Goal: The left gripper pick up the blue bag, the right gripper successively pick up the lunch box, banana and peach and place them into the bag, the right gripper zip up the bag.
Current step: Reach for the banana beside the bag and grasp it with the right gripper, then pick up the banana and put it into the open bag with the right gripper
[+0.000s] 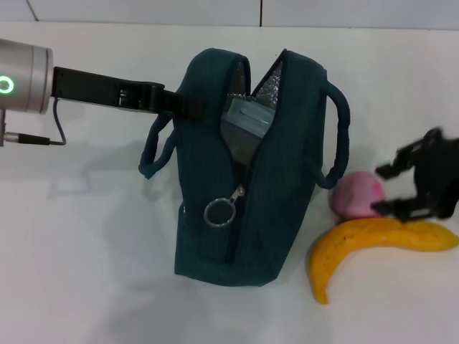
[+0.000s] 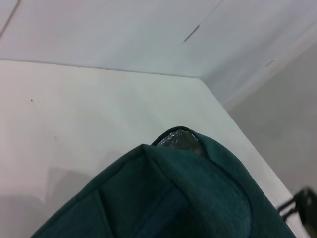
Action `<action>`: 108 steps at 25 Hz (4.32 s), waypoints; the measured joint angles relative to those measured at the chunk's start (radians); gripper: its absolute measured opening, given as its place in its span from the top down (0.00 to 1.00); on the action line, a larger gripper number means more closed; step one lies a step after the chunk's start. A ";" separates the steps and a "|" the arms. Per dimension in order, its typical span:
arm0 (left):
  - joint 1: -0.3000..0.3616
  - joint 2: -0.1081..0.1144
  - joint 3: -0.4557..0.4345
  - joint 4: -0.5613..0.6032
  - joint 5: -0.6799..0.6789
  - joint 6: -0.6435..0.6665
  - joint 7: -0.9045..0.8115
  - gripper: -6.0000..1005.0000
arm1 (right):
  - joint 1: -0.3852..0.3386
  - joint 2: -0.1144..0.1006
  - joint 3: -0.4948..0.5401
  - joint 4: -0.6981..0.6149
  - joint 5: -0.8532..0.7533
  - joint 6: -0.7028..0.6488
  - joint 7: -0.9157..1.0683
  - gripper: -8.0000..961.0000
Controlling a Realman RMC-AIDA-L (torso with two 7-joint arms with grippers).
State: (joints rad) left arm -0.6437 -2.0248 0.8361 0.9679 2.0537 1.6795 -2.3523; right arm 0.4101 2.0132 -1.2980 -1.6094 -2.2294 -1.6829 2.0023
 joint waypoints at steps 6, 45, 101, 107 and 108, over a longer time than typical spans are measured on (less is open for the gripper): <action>-0.010 -0.001 -0.021 0.000 -0.026 -0.011 -0.006 0.94 | 0.037 0.005 -0.136 0.006 -0.111 0.015 0.034 0.44; 0.029 -0.010 -0.022 -0.002 -0.086 -0.008 -0.021 0.94 | 0.190 0.007 -0.434 0.171 -0.211 0.136 -0.103 0.12; -0.012 -0.030 -0.012 -0.001 -0.113 -0.008 -0.036 0.94 | 0.191 -0.023 0.560 0.731 0.636 -0.374 -0.594 0.50; -0.011 -0.038 -0.007 -0.001 -0.113 -0.005 -0.037 0.94 | 0.139 0.007 0.386 0.944 0.897 -0.279 -1.065 0.49; -0.011 -0.039 -0.005 -0.002 -0.113 -0.005 -0.038 0.94 | 0.142 0.007 0.367 0.976 0.922 -0.273 -1.124 0.49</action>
State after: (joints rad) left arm -0.6550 -2.0635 0.8310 0.9664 1.9409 1.6748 -2.3899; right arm 0.5526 2.0204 -0.9315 -0.6332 -1.3070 -1.9556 0.8781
